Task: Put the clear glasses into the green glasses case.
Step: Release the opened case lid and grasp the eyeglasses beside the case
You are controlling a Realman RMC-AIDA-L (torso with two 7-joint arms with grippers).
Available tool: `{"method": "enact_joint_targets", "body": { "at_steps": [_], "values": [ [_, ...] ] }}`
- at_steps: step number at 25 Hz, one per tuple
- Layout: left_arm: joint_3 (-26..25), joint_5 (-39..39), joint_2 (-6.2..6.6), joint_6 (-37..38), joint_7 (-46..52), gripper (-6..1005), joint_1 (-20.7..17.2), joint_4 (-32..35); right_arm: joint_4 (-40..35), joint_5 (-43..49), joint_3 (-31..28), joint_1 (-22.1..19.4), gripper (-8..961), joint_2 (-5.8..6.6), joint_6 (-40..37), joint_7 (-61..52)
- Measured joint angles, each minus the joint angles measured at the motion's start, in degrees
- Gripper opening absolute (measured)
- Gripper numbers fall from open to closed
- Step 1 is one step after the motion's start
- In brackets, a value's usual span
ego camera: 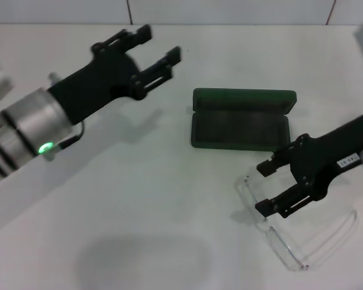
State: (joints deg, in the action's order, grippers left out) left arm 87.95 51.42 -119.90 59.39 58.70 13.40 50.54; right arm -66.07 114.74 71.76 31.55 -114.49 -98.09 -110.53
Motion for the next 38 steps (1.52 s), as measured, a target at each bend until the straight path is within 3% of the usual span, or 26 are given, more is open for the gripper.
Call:
{"method": "enact_joint_targets", "body": {
  "at_steps": [1, 3, 8, 11, 29, 37, 38],
  "values": [
    [-1.02, -0.86, 0.0, 2.0, -0.68, 694, -0.08, -1.81, -4.56, 6.15, 1.05, 3.39, 854, -0.82, -3.33, -9.56],
    [-3.13, -1.97, 0.01, 6.14, -1.68, 694, 0.05, -5.42, -5.93, 8.16, 2.6, 5.51, 853, -1.07, -5.23, -13.89],
    [-5.53, -1.97, 0.3, 10.05, -1.87, 693, 0.3, -9.96, -6.62, 14.99, 9.52, 12.44, 837, -1.07, -8.33, -27.46],
    [-5.58, -0.78, 0.44, 10.16, -1.83, 692, 0.31, -10.94, -6.01, 18.8, 12.67, 14.47, 838, -1.24, -8.42, -32.61],
    [-5.13, 0.75, 0.47, 10.93, -0.8, 691, 1.36, -12.16, -3.71, 19.02, 25.42, 12.09, 829, -1.7, 4.13, -43.24],
    [-5.33, 0.76, 0.45, 10.92, -0.8, 692, 1.55, -12.81, -3.62, 18.02, 28.18, 12.04, 825, -1.69, 5.22, -43.88],
    [-5.33, 0.76, 0.45, 10.93, -0.81, 692, 1.54, -12.81, -3.47, 18.01, 28.2, 11.99, 788, -1.69, 5.2, -43.91]
  ]
}}
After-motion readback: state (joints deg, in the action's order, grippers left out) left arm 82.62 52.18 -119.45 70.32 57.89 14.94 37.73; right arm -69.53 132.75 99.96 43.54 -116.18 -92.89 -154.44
